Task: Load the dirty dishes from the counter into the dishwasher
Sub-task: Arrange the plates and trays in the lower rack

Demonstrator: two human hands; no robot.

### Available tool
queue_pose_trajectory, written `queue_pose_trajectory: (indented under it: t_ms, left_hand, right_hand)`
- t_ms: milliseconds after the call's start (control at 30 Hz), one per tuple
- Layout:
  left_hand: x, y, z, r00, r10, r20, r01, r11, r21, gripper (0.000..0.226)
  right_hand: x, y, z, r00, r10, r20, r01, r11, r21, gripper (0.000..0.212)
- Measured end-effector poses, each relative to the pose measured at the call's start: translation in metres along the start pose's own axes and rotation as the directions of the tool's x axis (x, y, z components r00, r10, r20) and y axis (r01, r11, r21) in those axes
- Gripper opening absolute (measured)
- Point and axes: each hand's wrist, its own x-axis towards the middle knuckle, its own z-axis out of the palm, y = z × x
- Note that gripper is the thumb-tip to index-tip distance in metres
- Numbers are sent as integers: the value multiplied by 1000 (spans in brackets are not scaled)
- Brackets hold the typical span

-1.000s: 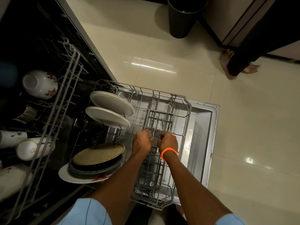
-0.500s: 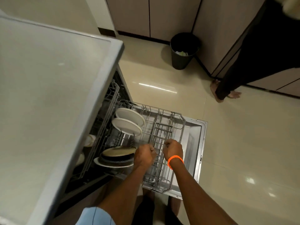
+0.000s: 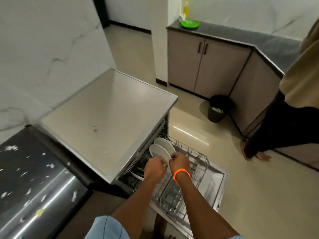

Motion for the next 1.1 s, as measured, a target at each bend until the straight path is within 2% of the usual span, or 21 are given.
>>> queue_pose_trajectory:
  t_ms: [133, 267, 367, 467, 567, 633, 800, 1000, 1100]
  left_hand:
    - [-44, 0, -41, 994, -26, -108, 28, 1000, 12, 18]
    - [-83, -19, -84, 970, -64, -236, 59, 998, -25, 13]
    - [-115, -48, -114, 928, -163, -336, 131, 985, -116, 14]
    - [-157, -92, -147, 854, -280, -438, 220, 958, -184, 18]
    - [-195, -139, -177, 779, -364, -510, 302, 931, -204, 21]
    - [-222, -171, -194, 708, -466, -530, 384, 885, -265, 18]
    - [-287, -247, -221, 576, -595, -560, 489, 800, -348, 18]
    - [-358, -336, -232, 489, -719, -494, 641, 680, -356, 26]
    - [-383, -380, -236, 437, -789, -432, 694, 601, -397, 44]
  right_hand:
    - [-42, -48, -7, 986, -161, 45, 163, 986, -45, 17]
    - [-80, -85, 2, 949, -289, 126, 302, 947, -106, 11]
    - [-105, -109, 25, 902, -377, 212, 410, 902, -139, 12]
    - [-146, -140, 55, 827, -467, 313, 531, 831, -165, 15]
    - [-191, -168, 90, 752, -535, 385, 615, 779, -119, 12]
    - [-224, -183, 113, 695, -565, 445, 658, 749, -76, 11]
    - [-291, -208, 174, 569, -597, 566, 737, 675, -28, 10]
    - [-360, -227, 234, 438, -622, 649, 822, 570, -8, 15]
    - [-379, -232, 268, 435, -615, 658, 827, 562, -21, 18]
